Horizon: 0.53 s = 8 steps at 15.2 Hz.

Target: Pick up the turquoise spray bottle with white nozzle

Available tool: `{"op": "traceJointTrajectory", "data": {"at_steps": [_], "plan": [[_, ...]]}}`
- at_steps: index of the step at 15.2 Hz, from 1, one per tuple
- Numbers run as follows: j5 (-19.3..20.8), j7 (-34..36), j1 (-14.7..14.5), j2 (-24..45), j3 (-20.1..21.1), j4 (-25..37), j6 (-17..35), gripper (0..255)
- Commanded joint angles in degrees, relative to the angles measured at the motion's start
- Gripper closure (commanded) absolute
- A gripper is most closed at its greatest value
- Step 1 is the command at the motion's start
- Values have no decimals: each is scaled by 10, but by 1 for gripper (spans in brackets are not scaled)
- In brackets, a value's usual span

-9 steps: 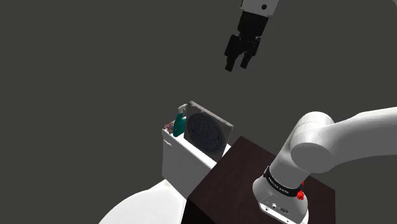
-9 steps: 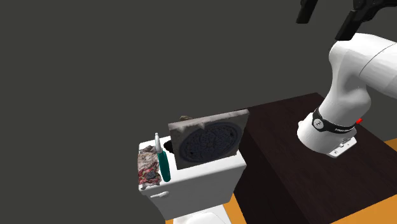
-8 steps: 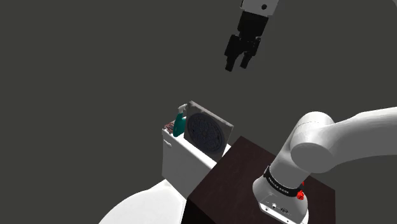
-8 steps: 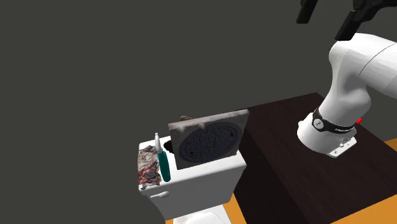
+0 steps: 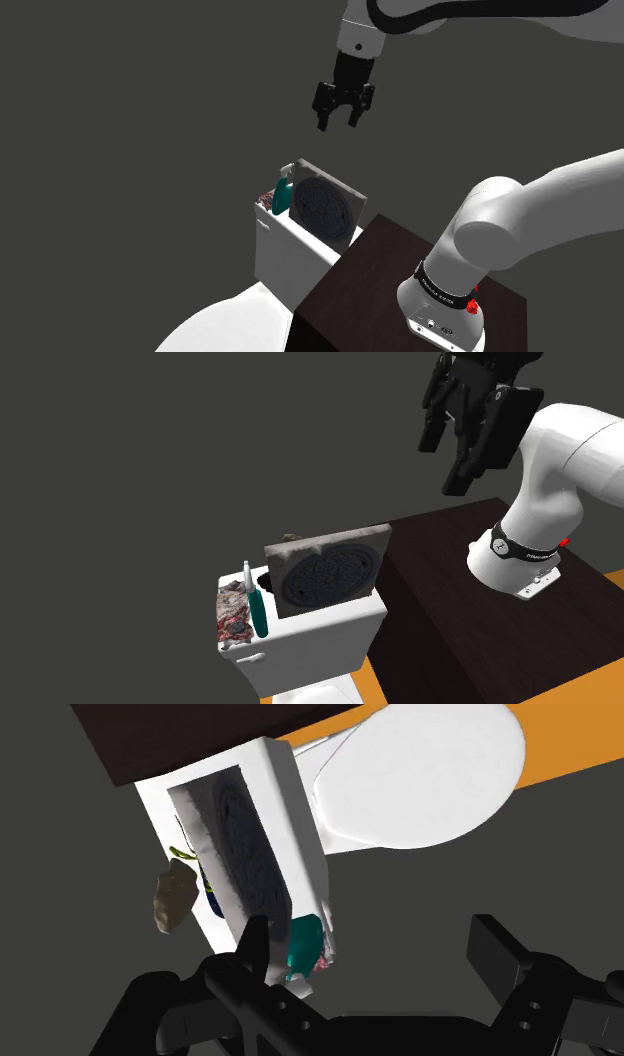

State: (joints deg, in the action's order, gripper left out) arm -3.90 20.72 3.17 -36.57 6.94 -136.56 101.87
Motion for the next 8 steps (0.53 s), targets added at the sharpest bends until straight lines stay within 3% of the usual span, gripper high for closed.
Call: {"op": "traceJointTrajectory", "data": {"at_steps": [1,8], "plan": [[0,37,11,36,14,1,35,0],[21,165,49,175,53,22,145,0]]}}
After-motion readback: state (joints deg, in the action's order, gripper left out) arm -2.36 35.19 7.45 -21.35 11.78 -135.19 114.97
